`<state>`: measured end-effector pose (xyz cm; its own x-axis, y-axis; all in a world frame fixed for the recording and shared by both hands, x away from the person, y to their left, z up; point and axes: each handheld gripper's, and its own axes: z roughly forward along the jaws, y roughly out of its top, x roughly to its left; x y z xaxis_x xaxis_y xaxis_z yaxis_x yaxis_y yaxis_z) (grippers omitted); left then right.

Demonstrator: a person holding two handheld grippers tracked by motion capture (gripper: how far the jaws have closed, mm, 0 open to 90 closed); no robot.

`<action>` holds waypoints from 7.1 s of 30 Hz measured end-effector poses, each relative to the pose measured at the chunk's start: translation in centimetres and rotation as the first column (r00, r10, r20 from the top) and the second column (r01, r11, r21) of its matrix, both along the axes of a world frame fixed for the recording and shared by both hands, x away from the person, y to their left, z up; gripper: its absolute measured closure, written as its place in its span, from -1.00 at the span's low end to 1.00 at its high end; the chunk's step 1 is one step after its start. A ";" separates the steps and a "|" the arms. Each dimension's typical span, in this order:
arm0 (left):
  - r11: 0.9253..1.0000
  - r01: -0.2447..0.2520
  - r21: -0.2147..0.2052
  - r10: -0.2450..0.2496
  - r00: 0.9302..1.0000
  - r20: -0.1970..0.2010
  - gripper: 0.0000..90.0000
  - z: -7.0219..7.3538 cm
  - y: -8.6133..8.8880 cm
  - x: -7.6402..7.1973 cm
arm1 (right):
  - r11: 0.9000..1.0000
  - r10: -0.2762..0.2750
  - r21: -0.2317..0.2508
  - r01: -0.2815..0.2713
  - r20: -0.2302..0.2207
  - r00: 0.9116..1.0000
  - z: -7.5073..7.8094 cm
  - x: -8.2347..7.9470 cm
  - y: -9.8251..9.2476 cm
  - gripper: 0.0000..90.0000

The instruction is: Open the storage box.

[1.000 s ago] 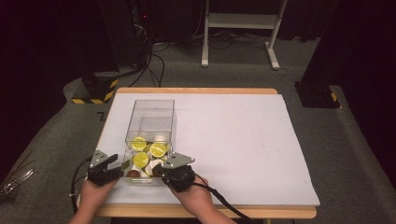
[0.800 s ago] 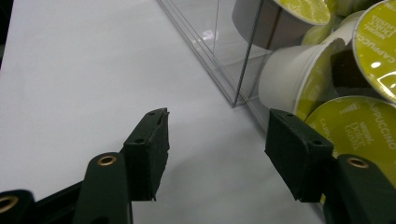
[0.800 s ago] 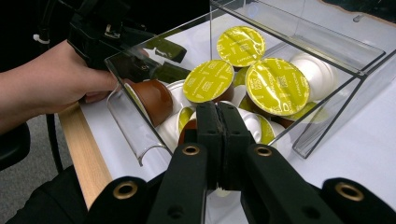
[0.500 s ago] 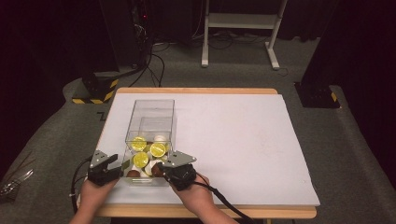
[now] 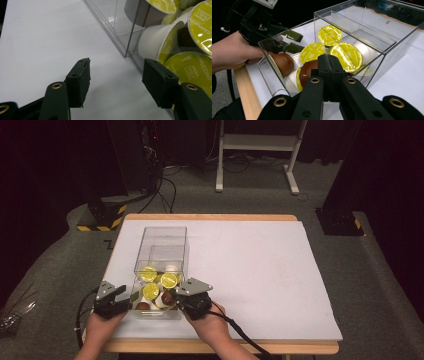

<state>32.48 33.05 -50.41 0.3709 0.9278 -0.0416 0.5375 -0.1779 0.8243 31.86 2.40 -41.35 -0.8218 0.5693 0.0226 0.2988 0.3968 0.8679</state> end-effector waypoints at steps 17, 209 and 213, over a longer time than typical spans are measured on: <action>1.000 0.001 0.001 -0.001 1.000 0.001 -0.13 0.0 0.0 0.0 | 0.999 -0.020 0.049 0.018 0.058 0.998 1.0 0.8 -0.3 1.00; 1.000 0.009 -0.006 -0.009 1.000 -0.002 -0.15 0.0 0.1 0.0 | 0.825 -0.557 -0.098 0.556 0.022 0.830 -4.7 12.0 -16.5 0.92; 1.000 0.007 -0.005 -0.007 1.000 -0.003 -0.15 0.0 0.1 0.0 | 0.830 -0.551 -0.088 0.551 0.025 0.834 -4.4 11.7 -16.3 0.88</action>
<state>32.53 33.16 -50.43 0.3772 0.9249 -0.0476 0.5388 -0.1774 0.8235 43.53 -13.94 -45.74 -0.3710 0.9274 -0.0482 0.4918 0.2403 0.8369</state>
